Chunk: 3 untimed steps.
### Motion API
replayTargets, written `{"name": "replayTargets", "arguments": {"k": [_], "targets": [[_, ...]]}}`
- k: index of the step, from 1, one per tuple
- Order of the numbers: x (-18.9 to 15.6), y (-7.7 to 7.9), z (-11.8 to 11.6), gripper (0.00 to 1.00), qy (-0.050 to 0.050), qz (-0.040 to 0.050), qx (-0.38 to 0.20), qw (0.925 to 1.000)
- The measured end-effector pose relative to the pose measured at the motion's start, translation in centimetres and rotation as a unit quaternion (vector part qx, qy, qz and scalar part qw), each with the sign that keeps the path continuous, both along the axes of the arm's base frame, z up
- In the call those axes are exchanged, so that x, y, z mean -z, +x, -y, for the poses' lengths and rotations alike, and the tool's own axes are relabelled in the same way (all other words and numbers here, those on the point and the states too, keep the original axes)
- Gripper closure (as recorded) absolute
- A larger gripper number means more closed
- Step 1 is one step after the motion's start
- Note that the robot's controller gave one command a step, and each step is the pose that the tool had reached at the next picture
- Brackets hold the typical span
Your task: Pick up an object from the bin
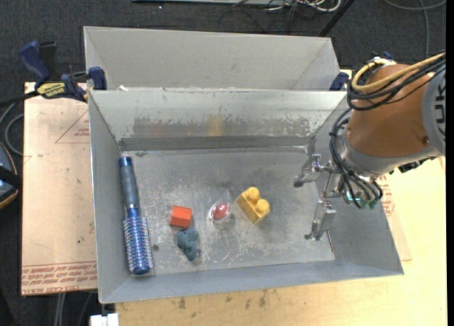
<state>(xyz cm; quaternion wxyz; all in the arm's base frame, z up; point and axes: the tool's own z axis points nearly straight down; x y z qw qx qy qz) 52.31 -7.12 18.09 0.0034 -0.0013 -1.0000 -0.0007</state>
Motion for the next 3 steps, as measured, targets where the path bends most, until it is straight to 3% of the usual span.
{"name": "replayTargets", "arguments": {"k": [1,2,3], "targets": [[10.9,3.9,-3.3,0.00,-0.001,0.0085,-0.116,0.9933],[10.7,9.0,-8.3,0.00,0.000,0.0093,-0.184,0.9828],[10.5,4.4,-8.7,0.00,-0.001,0.0151,-0.210,0.9776]]}}
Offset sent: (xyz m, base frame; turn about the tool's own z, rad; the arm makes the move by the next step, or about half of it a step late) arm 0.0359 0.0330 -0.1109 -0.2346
